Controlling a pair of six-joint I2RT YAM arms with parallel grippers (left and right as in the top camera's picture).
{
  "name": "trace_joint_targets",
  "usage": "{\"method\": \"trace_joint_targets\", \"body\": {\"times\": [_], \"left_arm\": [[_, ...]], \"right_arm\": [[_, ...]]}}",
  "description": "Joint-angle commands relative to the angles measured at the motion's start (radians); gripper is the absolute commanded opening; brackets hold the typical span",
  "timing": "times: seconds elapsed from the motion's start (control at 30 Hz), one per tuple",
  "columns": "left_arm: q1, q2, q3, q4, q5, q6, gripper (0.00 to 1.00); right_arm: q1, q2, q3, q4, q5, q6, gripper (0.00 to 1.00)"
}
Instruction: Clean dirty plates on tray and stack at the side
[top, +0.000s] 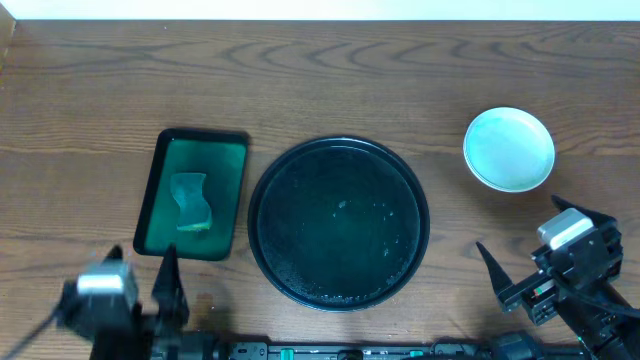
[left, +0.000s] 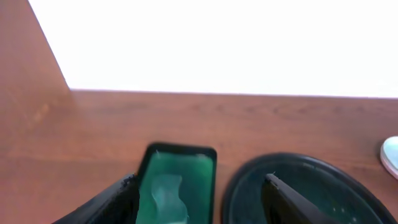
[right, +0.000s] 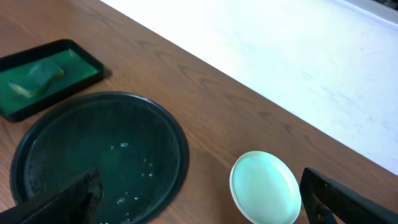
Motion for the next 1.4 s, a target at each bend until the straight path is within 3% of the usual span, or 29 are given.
{"method": "trace_joint_targets", "body": {"times": [0.0,0.07,0.53,1.37], "left_arm": [[-0.004,-0.044,0.011,-0.008,0.005,0.044,0.64],[-0.004,-0.056,0.011,-0.021,0.005,0.045,0.8],[-0.004,-0.055,0.009,-0.334,0.006,0.027,0.82],[-0.004,-0.055,0.009,-0.335,0.005,0.026,0.83]], "right_arm": [[0.007,-0.001,0.012,-0.008,-0.008,-0.031,0.99],[0.007,-0.001,0.011,-0.013,-0.006,-0.031,0.99],[0.007,-0.001,0.011,-0.142,0.048,-0.031,0.99],[0.007,-0.001,0.011,-0.232,-0.016,-0.018,0.99]]}}
